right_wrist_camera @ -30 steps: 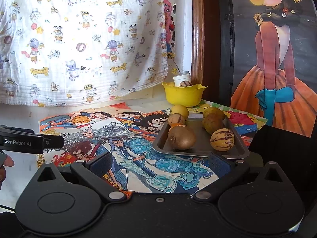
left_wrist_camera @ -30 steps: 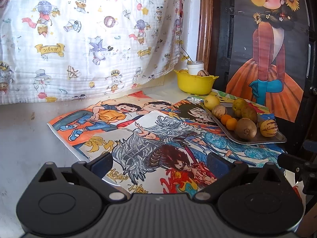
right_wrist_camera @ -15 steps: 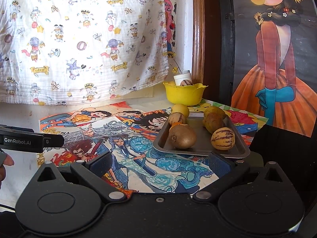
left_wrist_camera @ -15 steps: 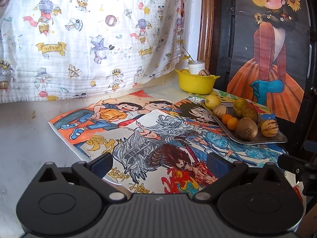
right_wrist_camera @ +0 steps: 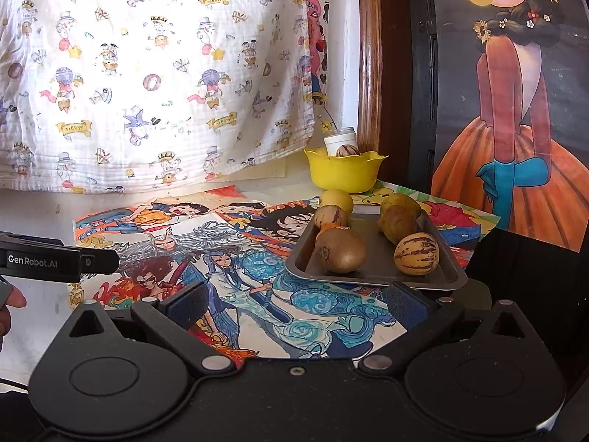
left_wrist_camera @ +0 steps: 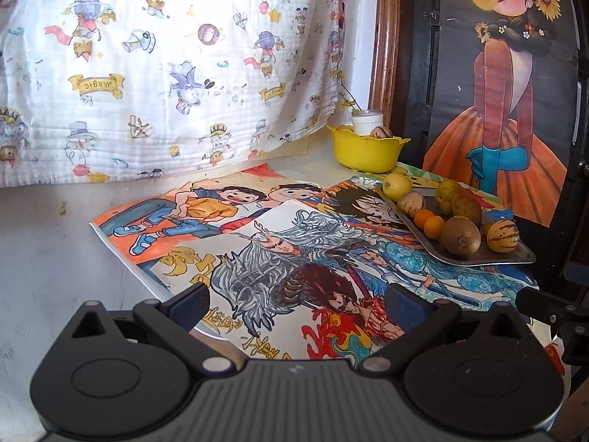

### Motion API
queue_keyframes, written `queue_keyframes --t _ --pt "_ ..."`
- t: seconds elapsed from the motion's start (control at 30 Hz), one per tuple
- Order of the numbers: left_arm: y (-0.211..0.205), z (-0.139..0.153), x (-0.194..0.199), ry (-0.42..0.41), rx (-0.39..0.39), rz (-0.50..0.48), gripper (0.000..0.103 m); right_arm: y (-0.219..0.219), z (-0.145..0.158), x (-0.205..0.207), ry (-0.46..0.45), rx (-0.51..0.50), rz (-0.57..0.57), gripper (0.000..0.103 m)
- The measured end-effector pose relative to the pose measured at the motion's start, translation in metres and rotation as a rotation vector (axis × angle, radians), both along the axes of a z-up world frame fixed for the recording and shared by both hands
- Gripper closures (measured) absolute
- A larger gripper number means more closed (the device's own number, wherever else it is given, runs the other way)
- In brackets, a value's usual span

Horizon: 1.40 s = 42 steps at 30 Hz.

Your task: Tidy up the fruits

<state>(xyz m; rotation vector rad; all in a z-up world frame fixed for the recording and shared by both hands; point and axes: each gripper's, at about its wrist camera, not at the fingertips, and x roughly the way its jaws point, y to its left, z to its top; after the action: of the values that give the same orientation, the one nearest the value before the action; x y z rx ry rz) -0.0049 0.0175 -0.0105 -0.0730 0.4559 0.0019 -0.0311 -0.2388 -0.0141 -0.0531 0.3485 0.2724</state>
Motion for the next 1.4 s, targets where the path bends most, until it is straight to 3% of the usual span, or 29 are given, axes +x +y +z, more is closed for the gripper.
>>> queue_keyframes --t 1.4 --pt "-0.0069 -0.0022 0.0003 0.005 0.001 -0.036 0.0 0.0032 -0.0081 0.0042 0.035 -0.001 0.002 0.0"
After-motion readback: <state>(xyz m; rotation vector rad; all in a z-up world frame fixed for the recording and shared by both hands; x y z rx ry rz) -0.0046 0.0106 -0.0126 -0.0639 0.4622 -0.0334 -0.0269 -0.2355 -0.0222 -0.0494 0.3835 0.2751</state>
